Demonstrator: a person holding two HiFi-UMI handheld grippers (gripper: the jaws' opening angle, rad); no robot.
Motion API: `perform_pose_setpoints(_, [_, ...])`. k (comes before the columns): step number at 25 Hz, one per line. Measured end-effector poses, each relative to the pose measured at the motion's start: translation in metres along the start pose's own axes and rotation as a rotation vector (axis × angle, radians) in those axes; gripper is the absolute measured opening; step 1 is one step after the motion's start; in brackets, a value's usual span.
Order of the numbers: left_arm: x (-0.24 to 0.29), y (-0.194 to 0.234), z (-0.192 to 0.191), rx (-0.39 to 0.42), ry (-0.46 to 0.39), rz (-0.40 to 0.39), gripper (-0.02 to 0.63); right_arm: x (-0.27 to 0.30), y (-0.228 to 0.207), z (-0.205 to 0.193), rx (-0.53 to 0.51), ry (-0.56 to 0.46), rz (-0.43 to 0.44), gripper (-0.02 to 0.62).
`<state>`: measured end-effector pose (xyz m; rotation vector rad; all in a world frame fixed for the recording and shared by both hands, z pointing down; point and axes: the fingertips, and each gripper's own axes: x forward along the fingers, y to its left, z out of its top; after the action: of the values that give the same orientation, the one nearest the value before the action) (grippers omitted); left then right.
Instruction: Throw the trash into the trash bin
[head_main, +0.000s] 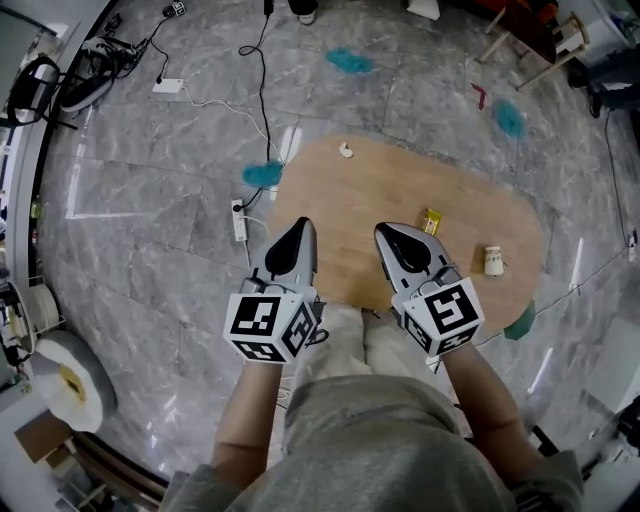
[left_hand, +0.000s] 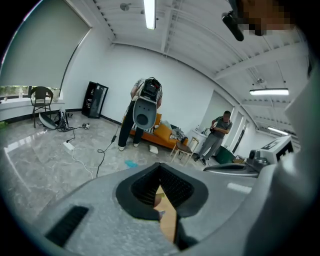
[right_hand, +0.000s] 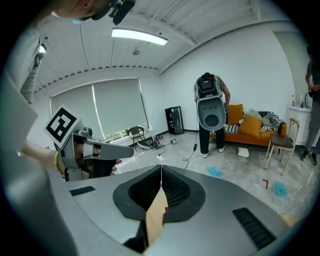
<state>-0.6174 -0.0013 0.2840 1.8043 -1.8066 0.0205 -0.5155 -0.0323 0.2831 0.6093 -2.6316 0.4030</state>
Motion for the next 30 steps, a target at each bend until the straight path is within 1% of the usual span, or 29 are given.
perform_pose_setpoints(11, [0.049, 0.041, -0.02, -0.029, 0.05, 0.009, 0.0, 0.061, -0.031, -0.024, 0.017, 0.067, -0.023, 0.009])
perform_pose_setpoints(15, [0.07, 0.055, -0.034, -0.033, 0.074, 0.012, 0.0, 0.083, -0.048, -0.038, 0.019, 0.095, -0.043, 0.011])
perform_pose_setpoints(18, [0.084, 0.066, -0.045, -0.036, 0.089, 0.017, 0.0, 0.1, -0.058, -0.05, 0.029, 0.112, -0.039, 0.012])
perform_pose_setpoints(19, [0.088, 0.069, -0.049, -0.038, 0.093, 0.018, 0.0, 0.106, -0.061, -0.055, 0.031, 0.121, -0.038, 0.027])
perform_pose_setpoints(20, [0.093, 0.072, -0.053, -0.041, 0.095, 0.019, 0.0, 0.112, -0.065, -0.06, 0.029, 0.131, -0.039, 0.08])
perform_pose_setpoints(21, [0.097, 0.074, -0.056, -0.043, 0.097, 0.02, 0.0, 0.118, -0.068, -0.065, 0.024, 0.142, -0.042, 0.107])
perform_pose_setpoints(23, [0.105, 0.079, -0.064, -0.044, 0.101, 0.023, 0.0, 0.129, -0.077, -0.076, 0.015, 0.159, -0.05, 0.13])
perform_pose_setpoints(30, [0.131, 0.099, -0.093, -0.046, 0.125, 0.04, 0.0, 0.164, -0.102, -0.107, 0.022, 0.187, -0.072, 0.133])
